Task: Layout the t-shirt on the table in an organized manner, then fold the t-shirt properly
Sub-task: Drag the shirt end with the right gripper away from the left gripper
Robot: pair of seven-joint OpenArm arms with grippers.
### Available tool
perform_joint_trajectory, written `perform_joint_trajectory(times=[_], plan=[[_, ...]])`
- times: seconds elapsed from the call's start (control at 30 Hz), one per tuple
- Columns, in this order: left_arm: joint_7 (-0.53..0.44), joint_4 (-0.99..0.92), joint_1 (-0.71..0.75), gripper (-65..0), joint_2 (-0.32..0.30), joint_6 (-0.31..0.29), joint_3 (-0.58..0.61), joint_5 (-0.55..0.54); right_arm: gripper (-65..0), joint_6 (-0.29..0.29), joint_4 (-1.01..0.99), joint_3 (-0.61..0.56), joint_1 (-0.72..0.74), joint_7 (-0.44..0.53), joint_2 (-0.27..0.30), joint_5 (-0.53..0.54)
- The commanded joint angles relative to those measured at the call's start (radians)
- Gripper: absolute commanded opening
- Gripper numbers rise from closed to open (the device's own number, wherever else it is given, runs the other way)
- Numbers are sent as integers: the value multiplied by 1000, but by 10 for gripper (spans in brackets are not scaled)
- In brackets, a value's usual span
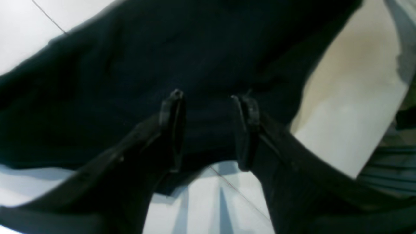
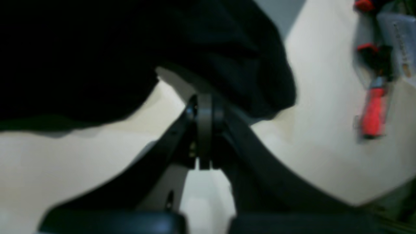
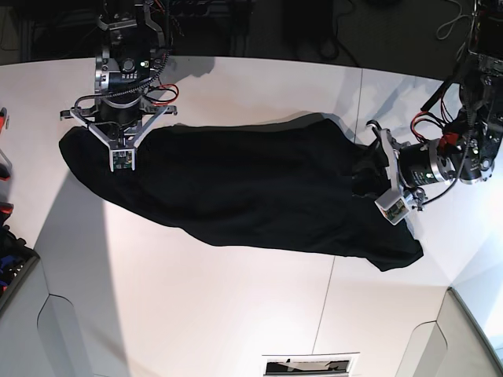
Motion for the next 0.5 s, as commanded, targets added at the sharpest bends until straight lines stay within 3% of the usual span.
perform_joint_trajectory(times=[0.0, 0.1, 0.2, 0.47], plan=[[-30, 6, -2, -380, 6, -3, -8, -8, -650, 11, -4, 6, -9, 21, 9, 5], [-66, -28, 3, -380, 62, -3, -8, 47, -650, 49, -85, 6, -18, 35, 35, 11], [-118, -58, -7, -380, 103, 31, -8, 113, -650, 48, -170, 6, -18, 47, 59, 11], [-152, -84, -1, -380, 208, 31, -8, 240, -650, 45, -228, 16, -5, 87, 91, 18]])
